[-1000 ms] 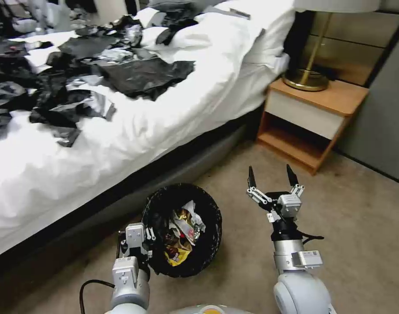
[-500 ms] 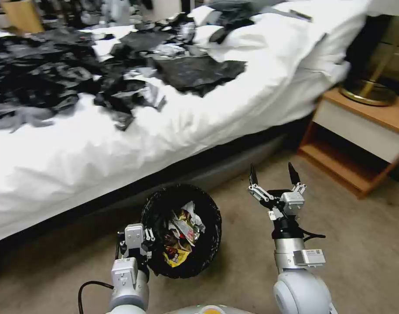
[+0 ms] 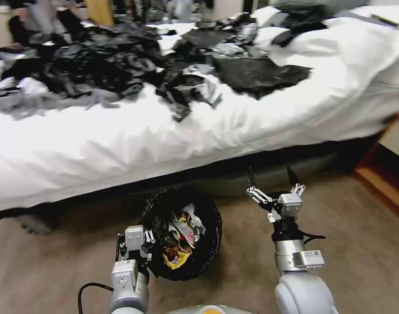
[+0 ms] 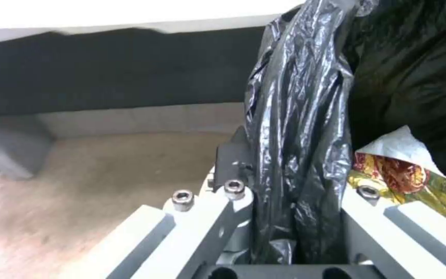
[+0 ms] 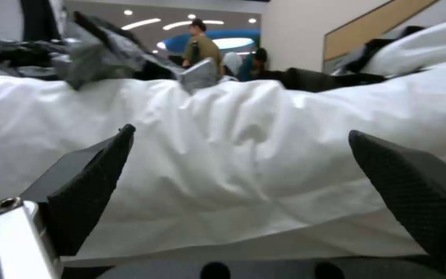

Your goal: Pick up the trash bin, then pick up the garbage from the floor and place it into the trash bin.

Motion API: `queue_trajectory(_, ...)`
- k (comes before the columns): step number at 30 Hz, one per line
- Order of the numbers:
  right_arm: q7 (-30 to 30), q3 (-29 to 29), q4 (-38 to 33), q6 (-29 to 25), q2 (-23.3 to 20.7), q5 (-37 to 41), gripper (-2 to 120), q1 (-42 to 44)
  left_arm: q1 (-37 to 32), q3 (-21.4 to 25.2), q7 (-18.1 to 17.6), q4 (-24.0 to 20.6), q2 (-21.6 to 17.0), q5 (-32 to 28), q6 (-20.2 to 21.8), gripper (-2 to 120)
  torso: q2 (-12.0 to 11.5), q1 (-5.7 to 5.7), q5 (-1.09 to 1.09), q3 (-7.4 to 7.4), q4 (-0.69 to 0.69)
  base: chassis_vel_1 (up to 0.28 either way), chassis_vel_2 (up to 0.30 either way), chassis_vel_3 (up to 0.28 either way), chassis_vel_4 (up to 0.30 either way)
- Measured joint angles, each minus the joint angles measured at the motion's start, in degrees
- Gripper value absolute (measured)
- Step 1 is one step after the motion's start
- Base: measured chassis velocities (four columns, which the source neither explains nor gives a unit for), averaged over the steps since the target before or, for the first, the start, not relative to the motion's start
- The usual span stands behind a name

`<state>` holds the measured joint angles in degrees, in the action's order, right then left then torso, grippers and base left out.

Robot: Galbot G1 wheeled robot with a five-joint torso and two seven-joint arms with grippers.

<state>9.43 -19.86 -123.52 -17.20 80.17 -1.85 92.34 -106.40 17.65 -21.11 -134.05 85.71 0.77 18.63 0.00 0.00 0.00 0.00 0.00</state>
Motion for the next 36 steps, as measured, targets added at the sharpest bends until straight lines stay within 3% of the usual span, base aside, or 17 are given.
queue_trajectory(36,-1.6,0.6,-1.3,-1.9,0.1,-1.9,100,2.0,0.1,0.3,0.3,0.3,0.5,0.1,-0.8,1,0.0,0.0,0.0,0.0,0.0,0.125,0.123,0.124,0.127)
